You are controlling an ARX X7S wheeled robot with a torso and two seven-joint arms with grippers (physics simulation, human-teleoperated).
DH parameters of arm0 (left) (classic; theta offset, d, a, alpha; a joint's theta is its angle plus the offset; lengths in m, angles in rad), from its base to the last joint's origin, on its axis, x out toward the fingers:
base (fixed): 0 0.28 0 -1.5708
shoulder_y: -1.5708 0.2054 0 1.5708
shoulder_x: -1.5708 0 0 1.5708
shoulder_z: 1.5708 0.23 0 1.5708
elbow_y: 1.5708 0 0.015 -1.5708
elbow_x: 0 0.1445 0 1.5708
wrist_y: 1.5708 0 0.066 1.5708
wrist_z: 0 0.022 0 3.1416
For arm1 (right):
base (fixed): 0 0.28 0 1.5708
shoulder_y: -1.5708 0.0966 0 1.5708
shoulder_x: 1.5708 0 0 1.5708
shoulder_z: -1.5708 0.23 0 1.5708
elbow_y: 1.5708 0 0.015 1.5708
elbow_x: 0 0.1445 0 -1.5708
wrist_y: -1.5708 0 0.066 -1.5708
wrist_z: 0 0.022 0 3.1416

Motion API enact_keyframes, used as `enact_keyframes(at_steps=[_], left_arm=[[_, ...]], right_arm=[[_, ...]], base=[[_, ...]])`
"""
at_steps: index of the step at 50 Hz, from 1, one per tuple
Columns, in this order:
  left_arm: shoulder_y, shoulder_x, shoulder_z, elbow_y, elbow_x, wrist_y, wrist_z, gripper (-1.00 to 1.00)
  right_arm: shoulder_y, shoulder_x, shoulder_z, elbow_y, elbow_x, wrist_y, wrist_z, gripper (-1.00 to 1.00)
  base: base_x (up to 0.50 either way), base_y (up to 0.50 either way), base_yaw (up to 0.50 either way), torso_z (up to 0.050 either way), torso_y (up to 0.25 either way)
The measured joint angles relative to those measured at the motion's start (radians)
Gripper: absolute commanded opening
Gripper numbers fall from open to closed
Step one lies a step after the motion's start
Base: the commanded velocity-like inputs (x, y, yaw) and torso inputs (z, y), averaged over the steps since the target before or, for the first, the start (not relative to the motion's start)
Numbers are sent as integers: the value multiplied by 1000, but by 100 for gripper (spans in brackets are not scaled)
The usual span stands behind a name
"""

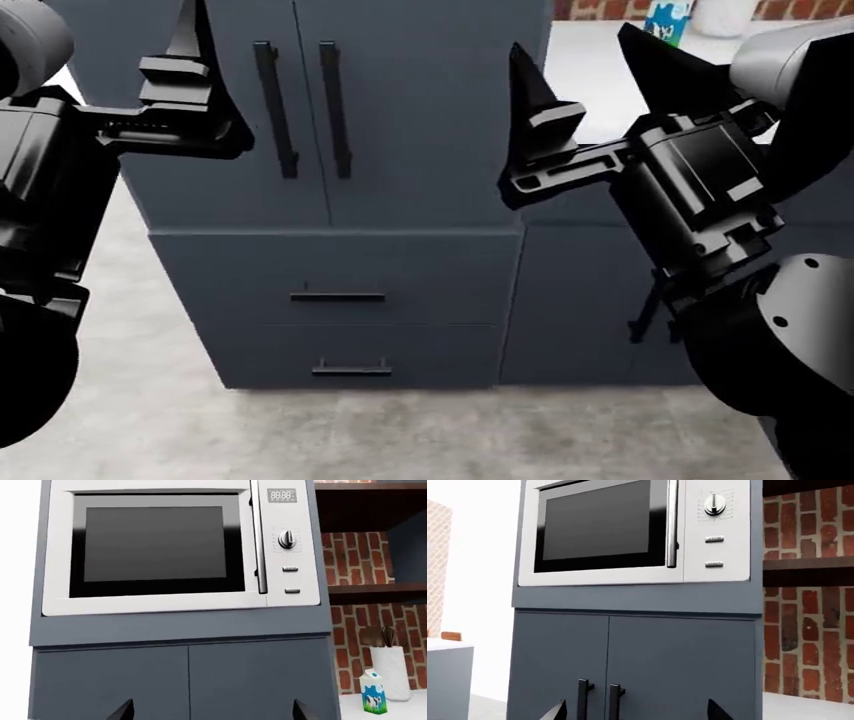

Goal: Move the drinks to the dining counter.

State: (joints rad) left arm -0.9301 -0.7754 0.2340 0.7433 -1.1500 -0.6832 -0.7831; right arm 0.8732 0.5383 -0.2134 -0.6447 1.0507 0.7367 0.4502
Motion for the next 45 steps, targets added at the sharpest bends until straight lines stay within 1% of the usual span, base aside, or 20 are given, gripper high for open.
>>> enact_keyframes(at_steps=[11, 37, 45], left_arm=[[1, 0, 2, 0, 1, 1, 0, 100], [-7, -1, 14, 10, -2, -6, -3, 100], [-45, -8, 18, 78, -55, -30, -53, 100]], right_arm=[[-3, 6, -5, -6, -12, -7, -3, 100], [-7, 15, -11, -15, -23, -16, -2, 100], [-1, 14, -16, -10, -22, -13, 0, 100]], base=[[261, -498, 0, 0, 0], [423, -439, 0, 0, 0], [438, -429, 0, 0, 1]])
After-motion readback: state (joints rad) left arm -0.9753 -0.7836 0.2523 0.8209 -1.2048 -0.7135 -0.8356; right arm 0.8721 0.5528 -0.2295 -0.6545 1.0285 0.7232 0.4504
